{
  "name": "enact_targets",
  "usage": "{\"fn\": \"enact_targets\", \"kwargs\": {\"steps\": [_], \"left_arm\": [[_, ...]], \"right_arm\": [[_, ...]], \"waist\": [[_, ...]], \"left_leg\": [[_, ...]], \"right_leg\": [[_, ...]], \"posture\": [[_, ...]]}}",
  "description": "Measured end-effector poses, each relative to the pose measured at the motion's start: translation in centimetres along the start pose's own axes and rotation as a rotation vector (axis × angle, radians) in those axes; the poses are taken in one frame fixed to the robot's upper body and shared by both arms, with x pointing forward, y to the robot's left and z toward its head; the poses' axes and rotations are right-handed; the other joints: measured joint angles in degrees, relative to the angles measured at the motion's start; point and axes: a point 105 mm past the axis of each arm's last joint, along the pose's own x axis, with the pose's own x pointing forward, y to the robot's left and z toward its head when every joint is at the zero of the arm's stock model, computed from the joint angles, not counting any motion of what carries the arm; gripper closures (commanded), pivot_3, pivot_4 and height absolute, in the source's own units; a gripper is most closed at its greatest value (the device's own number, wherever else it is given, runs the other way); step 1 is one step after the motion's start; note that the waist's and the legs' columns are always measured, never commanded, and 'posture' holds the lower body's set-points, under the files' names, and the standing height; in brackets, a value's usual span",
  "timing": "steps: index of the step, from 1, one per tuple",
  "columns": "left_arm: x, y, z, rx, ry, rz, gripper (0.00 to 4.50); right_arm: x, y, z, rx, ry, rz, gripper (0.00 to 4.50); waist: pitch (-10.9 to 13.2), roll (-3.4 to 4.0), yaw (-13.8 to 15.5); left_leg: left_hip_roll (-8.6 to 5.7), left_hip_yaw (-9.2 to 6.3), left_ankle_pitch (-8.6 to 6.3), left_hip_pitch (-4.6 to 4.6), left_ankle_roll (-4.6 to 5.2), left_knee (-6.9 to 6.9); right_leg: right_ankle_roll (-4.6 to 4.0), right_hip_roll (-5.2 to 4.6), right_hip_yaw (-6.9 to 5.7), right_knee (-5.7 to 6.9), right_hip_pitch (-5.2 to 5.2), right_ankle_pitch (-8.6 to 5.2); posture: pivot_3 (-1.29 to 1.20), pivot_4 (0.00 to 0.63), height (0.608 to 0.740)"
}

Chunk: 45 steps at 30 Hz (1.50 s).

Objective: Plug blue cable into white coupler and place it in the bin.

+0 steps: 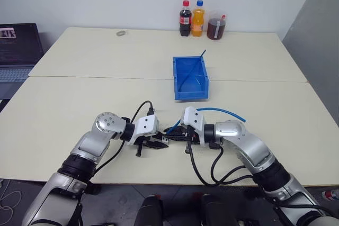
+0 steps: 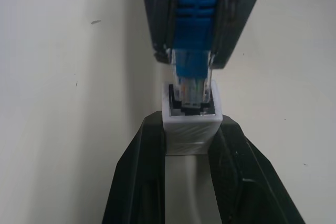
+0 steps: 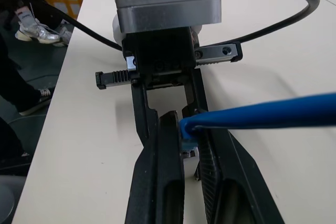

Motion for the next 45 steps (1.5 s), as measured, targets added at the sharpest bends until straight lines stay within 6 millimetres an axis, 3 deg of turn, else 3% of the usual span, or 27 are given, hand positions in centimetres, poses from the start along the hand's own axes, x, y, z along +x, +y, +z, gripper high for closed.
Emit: {"fn": "enact_targets", "kwargs": {"steps": [20, 45], "left_arm": [[0.2, 0.1, -0.2, 0.001, 0.001, 0.002, 3.72], [0.4, -0.1, -1.1, -0.026, 0.022, 0.009, 3.72]], "right_arm": [[0.5, -0.1, 0.0, -0.170, 0.140, 0.098, 4.39], [1.7, 0.0, -1.2, -0.146, 0.228, 0.135, 4.39]], "waist": [[-0.08, 0.05, 0.03], [-1.48, 0.37, -0.27]], "left_leg": [[-0.01, 0.04, 0.00, 0.42, 0.00, -0.02], [0.02, 0.10, -0.01, 1.02, 0.02, -0.24]], "right_leg": [[0.02, -0.01, 0.03, -0.02, 0.39, -0.02], [-0.09, 0.04, 0.10, -0.02, 0.81, -0.13]], "posture": [[0.00, 0.150, 0.740], [0.00, 0.150, 0.740]]}}
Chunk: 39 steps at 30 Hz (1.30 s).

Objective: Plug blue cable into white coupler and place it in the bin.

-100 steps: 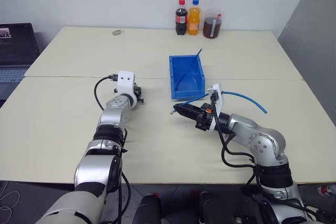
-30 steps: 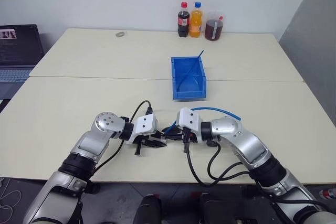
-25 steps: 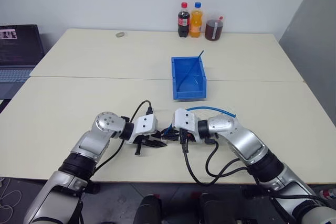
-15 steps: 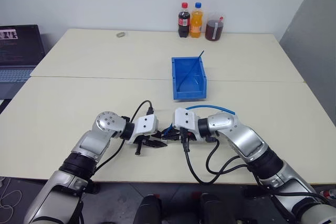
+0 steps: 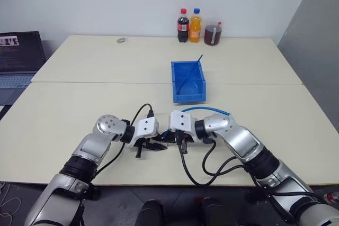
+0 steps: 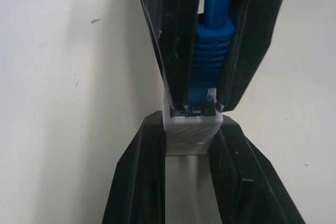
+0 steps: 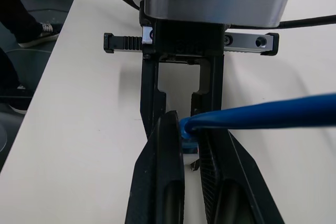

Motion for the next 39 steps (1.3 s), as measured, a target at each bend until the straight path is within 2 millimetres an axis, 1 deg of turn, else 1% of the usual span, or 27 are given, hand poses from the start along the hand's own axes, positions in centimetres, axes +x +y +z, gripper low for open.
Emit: {"fn": "enact_targets", "kwargs": {"steps": [4, 5, 6, 11, 14, 16, 18, 20, 21, 22, 23, 24, 26, 28, 29, 30, 31, 33, 34, 35, 36, 37, 38, 39], "left_arm": [[0.1, 0.0, 0.0, -0.004, -0.003, 0.012, 3.72], [0.1, 0.0, 0.0, -0.004, -0.003, 0.013, 3.02], [0.2, 0.0, 0.0, -0.004, -0.005, 0.017, 2.96], [-0.1, 0.3, -0.3, -0.025, -0.029, 0.082, 1.88], [-0.5, 0.1, -0.5, -0.036, -0.040, 0.111, 1.37], [-1.2, -0.4, -0.8, -0.059, -0.047, 0.134, 0.99], [-1.8, -0.6, -1.0, -0.094, -0.056, 0.163, 0.61], [-2.9, -0.3, -1.3, -0.194, -0.090, 0.239, 0.24], [-3.3, -0.1, -1.1, -0.218, -0.108, 0.265, 0.12], [-4.0, 0.5, -0.7, -0.241, -0.140, 0.312, 0.01], [-4.5, 0.9, -0.2, -0.257, -0.165, 0.348, 0.00], [-5.3, 1.5, 0.7, -0.266, -0.204, 0.399, 0.00], [-6.6, 2.7, 2.7, -0.245, -0.262, 0.486, 0.00], [-7.6, 4.0, 4.8, -0.205, -0.294, 0.577, 0.00], [-7.7, 4.2, 5.2, -0.193, -0.293, 0.597, 0.00], [-7.8, 4.4, 5.3, -0.190, -0.287, 0.607, 0.00], [-7.7, 4.6, 5.5, -0.189, -0.277, 0.625, 0.00], [-7.8, 5.3, 5.8, -0.186, -0.258, 0.672, 0.00], [-7.9, 5.9, 6.1, -0.191, -0.249, 0.705, 0.00], [-7.9, 6.1, 6.4, -0.189, -0.250, 0.713, 0.00], [-8.1, 6.4, 7.0, -0.172, -0.254, 0.724, 0.00], [-8.0, 6.5, 7.2, -0.165, -0.250, 0.723, 0.00], [-7.6, 6.6, 7.8, -0.144, -0.248, 0.715, 0.00], [-7.4, 6.6, 8.1, -0.133, -0.248, 0.707, 0.00]], "right_arm": [[-0.1, -0.1, 0.0, 0.002, -0.005, -0.007, 4.39], [-0.1, -0.1, 0.0, 0.002, -0.007, -0.009, 4.39], [-0.2, -0.1, 0.1, 0.000, -0.015, -0.012, 4.39], [-0.6, 0.0, 0.1, 0.021, -0.048, -0.032, 4.39], [-0.8, 0.2, 0.3, 0.029, -0.062, -0.040, 4.39], [-1.1, 0.3, 0.2, 0.054, -0.076, -0.056, 4.39], [-1.5, -0.2, 0.3, 0.083, -0.085, -0.086, 4.39], [-3.1, -1.4, 0.8, 0.114, -0.119, -0.162, 4.39], [-3.4, -1.6, 1.0, 0.121, -0.128, -0.175, 4.39], [-4.1, -2.0, 1.3, 0.128, -0.144, -0.200, 4.39], [-4.6, -2.2, 1.5, 0.136, -0.155, -0.214, 4.39], [-5.3, -2.5, 1.8, 0.158, -0.182, -0.229, 4.39], [-6.9, -3.8, 2.4, 0.176, -0.211, -0.286, 4.39], [-9.6, -6.1, 3.6, 0.172, -0.248, -0.386, 4.39], [-10.4, -7.1, 4.1, 0.175, -0.266, -0.427, 4.39], [-10.8, -7.7, 4.2, 0.181, -0.272, -0.447, 4.39], [-11.5, -8.9, 4.4, 0.196, -0.282, -0.488, 4.39], [-12.3, -10.9, 4.4, 0.234, -0.288, -0.544, 4.39], [-12.4, -12.3, 4.4, 0.265, -0.292, -0.553, 4.39], [-12.4, -12.8, 4.4, 0.276, -0.290, -0.560, 4.39], [-12.2, -14.0, 4.7, 0.284, -0.295, -0.567, 4.39], [-12.0, -14.8, 4.6, 0.298, -0.283, -0.575, 4.39], [-11.7, -16.5, 4.6, 0.310, -0.248, -0.601, 4.04], [-11.6, -17.2, 4.6, 0.312, -0.223, -0.613, 3.68]], "waist": [[-0.09, 0.07, 0.05], [-0.09, 0.07, 0.05], [-0.09, 0.07, 0.07], [-0.07, 0.07, 0.10], [-0.03, 0.06, 0.01], [0.03, 0.02, -0.12], [0.10, 0.01, -0.21], [0.29, -0.02, -0.18], [0.37, -0.07, -0.11], [0.46, -0.15, -0.07], [0.49, -0.18, 0.03], [0.60, -0.20, 0.14], [0.83, -0.28, 0.28], [0.97, -0.32, 0.24], [1.00, -0.37, 0.13], [1.02, -0.38, 0.10], [1.06, -0.38, -0.04], [1.14, -0.38, -0.19], [1.26, -0.37, -0.34], [1.34, -0.38, -0.38], [1.41, -0.39, -0.35], [1.45, -0.35, -0.54], [1.54, -0.32, -0.74], [1.55, -0.32, -0.83]], "left_leg": [[0.00, -0.01, 0.00, 0.01, 0.00, 0.01], [0.00, -0.02, 0.00, 0.01, 0.00, 0.01], [0.00, -0.02, 0.00, 0.01, 0.00, 0.01], [0.00, -0.02, 0.00, -0.06, 0.00, 0.01], [0.02, -0.02, 0.00, -0.14, 0.00, -0.07], [0.05, -0.01, 0.00, -0.22, 0.00, -0.13], [0.07, -0.02, 0.00, -0.28, 0.00, -0.15], [0.09, -0.08, 0.00, -0.38, 0.00, -0.19], [0.09, -0.11, 0.00, -0.40, 0.00, -0.19], [0.10, -0.15, 0.00, -0.45, 0.00, -0.19], [0.10, -0.16, 0.00, -0.47, 0.00, -0.17], [0.09, -0.17, 0.00, -0.53, 0.00, -0.14], [0.07, -0.18, 0.00, -0.64, -0.01, -0.03], [0.02, -0.13, 0.00, -0.64, -0.01, 0.00], [0.02, -0.12, 0.00, -0.63, -0.01, -0.01], [0.02, -0.12, 0.00, -0.63, -0.01, -0.01], [0.02, -0.11, 0.00, -0.63, -0.01, -0.03], [0.04, -0.10, 0.00, -0.63, -0.01, -0.07], [0.05, -0.09, 0.00, -0.62, 0.00, -0.07], [0.05, -0.09, 0.00, -0.63, 0.00, -0.08], [0.06, -0.11, 0.00, -0.68, 0.00, -0.08], [0.05, -0.02, 0.00, -0.66, 0.00, -0.06], [0.02, 0.05, 0.00, -0.70, -0.01, -0.09], [0.02, 0.06, 0.00, -0.81, -0.01, -0.08]], "right_leg": [[0.00, 0.00, 0.00, 0.00, 0.03, 0.00], [0.00, 0.00, -0.01, 0.00, 0.03, 0.00], [0.00, 0.00, -0.01, 0.00, 0.03, 0.00], [0.00, -0.01, 0.00, -0.02, -0.02, 0.00], [-0.04, 0.01, 0.00, -0.02, -0.15, -0.03], [-0.09, 0.05, 0.04, -0.02, -0.28, -0.05], [-0.12, 0.09, 0.05, 0.00, -0.40, -0.07], [-0.13, 0.11, 0.01, 0.02, -0.49, -0.07], [-0.13, 0.11, -0.03, 0.01, -0.50, -0.08], [-0.13, 0.11, -0.07, 0.00, -0.52, -0.08], [-0.13, 0.11, -0.09, -0.01, -0.51, -0.08], [-0.12, 0.08, -0.11, -0.01, -0.52, -0.07], [-0.06, 0.04, -0.15, -0.03, -0.53, -0.04], [0.02, 0.00, -0.10, -0.06, -0.52, 0.01], [0.01, 0.00, -0.09, -0.07, -0.52, 0.01], [0.00, 0.00, -0.09, -0.07, -0.52, 0.02], [-0.01, 0.01, -0.07, -0.06, -0.54, 0.02], [-0.08, 0.05, -0.06, -0.05, -0.58, 0.05], [-0.13, 0.08, -0.03, -0.03, -0.60, 0.07], [-0.16, 0.08, -0.03, -0.02, -0.63, 0.09], [-0.30, 0.08, -0.06, -0.03, -0.66, 0.16], [-0.31, 0.09, 0.05, -0.02, -0.68, 0.16], [-0.32, 0.05, 0.09, -0.01, -0.75, 0.17], [-0.33, 0.04, 0.07, -0.04, -0.84, 0.17]], "posture": [[0.00, 0.150, 0.740], [0.00, 0.150, 0.740], [0.00, 0.150, 0.740], [0.00, 0.150, 0.740], [0.00, 0.150, 0.740], [0.00, 0.150, 0.740], [0.00, 0.150, 0.740], [0.00, 0.150, 0.740], [0.00, 0.150, 0.740], [0.00, 0.150, 0.740], [0.00, 0.150, 0.740], [0.00, 0.150, 0.740], [0.00, 0.150, 0.740], [0.00, 0.150, 0.740], [0.00, 0.150, 0.740], [0.00, 0.150, 0.740], [0.00, 0.150, 0.740], [0.00, 0.150, 0.740], [0.00, 0.150, 0.740], [0.00, 0.150, 0.740], [0.00, 0.150, 0.740], [0.00, 0.150, 0.740], [0.00, 0.150, 0.740], [0.00, 0.150, 0.740]]}}
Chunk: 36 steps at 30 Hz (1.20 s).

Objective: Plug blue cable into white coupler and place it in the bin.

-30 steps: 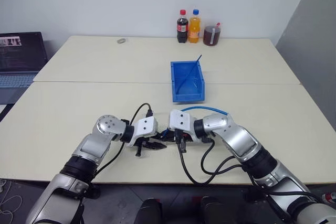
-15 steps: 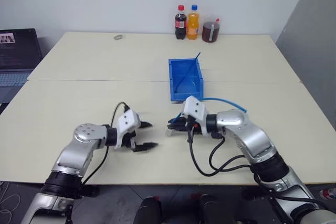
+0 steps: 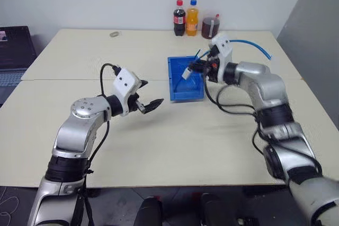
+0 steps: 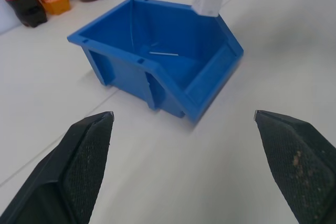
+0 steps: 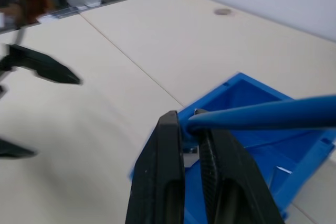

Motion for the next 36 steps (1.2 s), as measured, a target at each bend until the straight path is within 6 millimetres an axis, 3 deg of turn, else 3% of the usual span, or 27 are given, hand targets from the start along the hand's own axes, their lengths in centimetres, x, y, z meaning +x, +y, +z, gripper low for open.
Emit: {"fn": "enact_targets", "kwargs": {"steps": [3, 6, 9, 15, 19, 21, 29, 33, 36], "left_arm": [[0.4, -0.3, 0.1, 0.011, 0.002, -0.015, 0.00], [0.4, -0.3, 0.1, 0.011, 0.003, -0.015, 0.00], [0.4, -0.3, 0.1, 0.013, 0.002, -0.015, 0.00], [0.2, -0.1, 0.0, 0.016, 0.012, -0.014, 0.00], [0.1, 0.0, -0.5, 0.004, 0.028, -0.024, 0.00], [0.0, 0.2, -0.7, -0.006, 0.034, -0.022, 0.00], [-1.5, 1.2, -1.9, -0.062, 0.043, 0.029, 0.00], [-4.0, 1.6, -2.5, -0.103, 0.041, 0.074, 0.00], [-5.3, 2.6, -3.5, -0.130, 0.065, 0.135, 0.00]], "right_arm": [[1.6, -0.5, 0.2, -0.034, 0.065, 0.002, 2.97], [1.7, -0.8, -1.1, -0.062, 0.153, 0.019, 2.21], [1.0, -1.1, -2.0, -0.117, 0.240, 0.068, 1.40], [-1.8, -2.6, -0.8, -0.216, 0.307, 0.134, 0.06], [-3.3, -2.9, -1.4, -0.235, 0.372, 0.191, 0.06], [-5.0, -3.4, -1.8, -0.253, 0.396, 0.229, 0.06], [-9.4, -3.7, -5.3, -0.221, 0.360, 0.212, 0.06], [-13.6, 1.0, -8.0, -0.091, 0.214, 0.221, 0.06], [-13.8, 3.3, -8.9, 0.023, 0.119, 0.165, 0.06]], "waist": [[0.00, 0.00, -0.15], [0.00, 0.00, -0.05], [0.03, 0.05, 0.36], [0.03, 0.05, 0.92], [0.04, 0.07, 0.87], [0.04, 0.06, 0.97], [0.04, 0.07, 0.92], [0.04, 0.08, 1.10], [0.10, 0.13, 0.94]], "left_leg": [[0.00, 0.08, 0.00, -0.45, -0.01, -0.01], [0.00, 0.22, 0.01, -0.80, -0.03, 0.00], [-0.12, 0.42, 0.01, -1.01, -0.04, 0.01], [-0.16, 0.41, 0.01, -1.08, -0.04, 0.09], [-0.14, 0.39, 0.01, -1.08, -0.03, 0.19], [-0.14, 0.37, 0.01, -1.08, -0.03, 0.24], [-0.11, 0.33, 0.01, -1.08, -0.03, 0.27], [-0.07, 0.17, 0.01, -0.85, -0.02, 0.31], [-0.12, 0.24, 0.02, -0.84, -0.03, 0.39]], "right_leg": [[-0.02, -0.07, 0.00, 0.06, -0.46, 0.01], [-0.04, -0.17, -0.04, 0.07, -0.70, 0.02], [-0.04, -0.39, -0.04, 0.01, -0.84, 0.02], [-0.04, -0.44, -0.09, 0.04, -0.87, 0.02], [-0.03, -0.40, -0.09, 0.13, -0.88, 0.02], [-0.03, -0.41, -0.12, 0.16, -0.86, 0.02], [-0.03, -0.41, -0.12, 0.22, -0.83, 0.02], [-0.08, -0.36, -0.25, 0.40, -0.54, -0.03], [-0.02, -0.37, -0.15, 0.56, -0.60, -0.02]], "posture": [[0.00, 0.150, 0.740], [0.00, 0.150, 0.740], [0.00, 0.150, 0.740], [0.00, 0.150, 0.740], [0.00, 0.150, 0.740], [0.00, 0.150, 0.740], [0.00, 0.150, 0.740], [0.00, 0.150, 0.740], [0.00, 0.150, 0.740]]}}
